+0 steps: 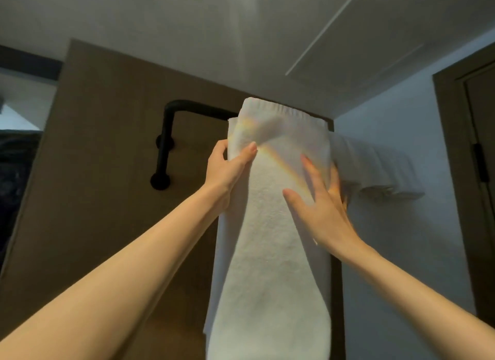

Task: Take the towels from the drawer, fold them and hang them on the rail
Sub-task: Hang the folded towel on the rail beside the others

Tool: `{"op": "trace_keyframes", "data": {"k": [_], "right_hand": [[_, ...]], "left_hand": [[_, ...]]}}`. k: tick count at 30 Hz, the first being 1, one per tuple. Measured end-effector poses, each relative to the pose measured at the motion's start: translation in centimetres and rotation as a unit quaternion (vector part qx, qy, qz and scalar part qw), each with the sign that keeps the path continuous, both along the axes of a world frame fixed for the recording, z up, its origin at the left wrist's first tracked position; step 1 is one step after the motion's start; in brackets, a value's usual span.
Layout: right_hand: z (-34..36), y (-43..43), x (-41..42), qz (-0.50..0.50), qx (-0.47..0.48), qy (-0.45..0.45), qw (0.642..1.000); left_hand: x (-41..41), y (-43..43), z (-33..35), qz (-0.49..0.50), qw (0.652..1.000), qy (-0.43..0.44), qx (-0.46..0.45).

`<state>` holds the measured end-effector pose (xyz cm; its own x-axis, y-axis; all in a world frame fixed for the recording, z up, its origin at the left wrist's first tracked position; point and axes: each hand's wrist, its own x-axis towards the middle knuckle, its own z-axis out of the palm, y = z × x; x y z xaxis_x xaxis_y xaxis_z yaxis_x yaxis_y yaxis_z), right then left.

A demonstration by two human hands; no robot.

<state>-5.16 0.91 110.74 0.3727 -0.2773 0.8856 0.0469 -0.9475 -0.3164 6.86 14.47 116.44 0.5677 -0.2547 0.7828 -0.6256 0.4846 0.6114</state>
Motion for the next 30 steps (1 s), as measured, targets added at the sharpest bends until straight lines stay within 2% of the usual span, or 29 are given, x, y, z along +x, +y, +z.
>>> {"op": "trace_keyframes", "data": {"k": [3,6,12,17,23,26,30], "right_hand": [[1.6,-1.9,0.6,0.075,0.043,-0.069,0.994],[3.8,-3.1,1.6,0.174,0.037,-0.114,0.977],[8.8,-3.9,4.3,0.150,0.034,-0.239,0.959],[12.4,-5.1,5.8,0.185,0.054,-0.280,0.940],[16.9,-7.1,8.3,0.247,0.125,-0.307,0.910],[19.3,-8.7,9.9,0.274,0.151,-0.296,0.902],[22.7,-10.7,11.8,0.214,0.122,-0.275,0.929]], "left_hand": [[0.1,-1.2,2.9,-0.012,1.000,0.003,-0.024],[0.7,-2.0,5.4,-0.005,0.999,-0.005,-0.038],[2.3,-2.4,8.1,-0.027,0.999,-0.038,-0.023],[4.7,-2.6,8.3,-0.051,0.995,-0.087,0.021],[7.6,-5.2,7.5,-0.017,0.992,-0.025,0.119],[7.8,-6.3,8.9,-0.008,0.998,-0.005,0.060],[8.2,-8.2,11.6,0.160,0.985,-0.030,-0.052]]}}
